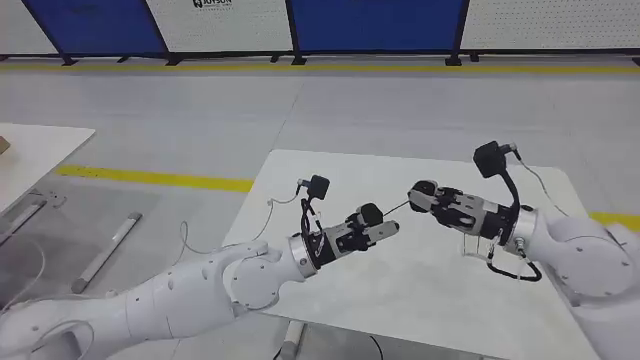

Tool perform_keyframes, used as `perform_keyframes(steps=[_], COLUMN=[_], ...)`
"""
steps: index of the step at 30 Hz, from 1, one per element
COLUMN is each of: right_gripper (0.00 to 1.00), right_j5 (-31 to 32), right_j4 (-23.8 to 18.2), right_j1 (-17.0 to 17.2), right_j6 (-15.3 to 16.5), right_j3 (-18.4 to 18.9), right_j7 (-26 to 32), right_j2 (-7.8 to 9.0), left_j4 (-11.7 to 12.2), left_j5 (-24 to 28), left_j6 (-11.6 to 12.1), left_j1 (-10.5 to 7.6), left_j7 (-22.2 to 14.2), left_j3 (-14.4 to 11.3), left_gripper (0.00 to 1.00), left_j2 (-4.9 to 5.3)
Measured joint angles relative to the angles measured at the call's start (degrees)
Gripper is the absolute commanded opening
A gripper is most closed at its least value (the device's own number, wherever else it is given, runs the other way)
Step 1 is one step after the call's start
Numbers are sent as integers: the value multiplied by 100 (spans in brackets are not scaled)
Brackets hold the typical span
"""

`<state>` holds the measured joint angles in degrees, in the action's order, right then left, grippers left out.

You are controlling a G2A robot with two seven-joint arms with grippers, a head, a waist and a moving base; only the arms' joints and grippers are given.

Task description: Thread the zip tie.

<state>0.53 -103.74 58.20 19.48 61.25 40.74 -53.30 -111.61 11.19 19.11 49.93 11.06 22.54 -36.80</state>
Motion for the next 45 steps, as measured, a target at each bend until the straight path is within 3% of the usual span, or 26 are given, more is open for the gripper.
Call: perform_keyframes(steps=[5, 9, 17, 20, 23, 25, 33, 38, 45], right_gripper=[0, 0, 0, 0, 0, 0, 0, 0, 0], right_j5=[-32, -407, -393, -364, -268, -216, -312, -899, -829], right_j4=[-166, -149, -169, -201, -161, -132, -164, -162, -98], right_j1=[280, 383, 414, 470, 501, 498, 534, 592, 639], right_j6=[0, -1, -1, -1, -15, -52, -21, 1, 0], right_j3=[216, 217, 197, 182, 151, 136, 110, 199, 253], right_j7=[-225, -65, -136, -370, -528, -551, -592, -755, -593], right_j2=[19, 3, -8, -37, -68, -77, -91, -155, -213], left_j4=[154, 195, 172, 78, 195, 266, 266, 322, 584], left_j5=[123, 543, 546, 910, 1344, 1335, 1312, 1570, 2006], left_j6=[39, 38, 32, 37, 37, 37, 37, -1, 39], left_j1=[117, 234, 256, 318, 375, 406, 411, 480, 489], left_j7=[-97, -149, -201, -295, -402, -339, -325, -571, -911], left_j3=[135, 260, 263, 345, 533, 603, 606, 678, 760], left_gripper=[100, 100, 100, 100, 100, 100, 100, 100, 100], left_j2=[-77, -176, -194, -275, -402, -454, -457, -550, -702])
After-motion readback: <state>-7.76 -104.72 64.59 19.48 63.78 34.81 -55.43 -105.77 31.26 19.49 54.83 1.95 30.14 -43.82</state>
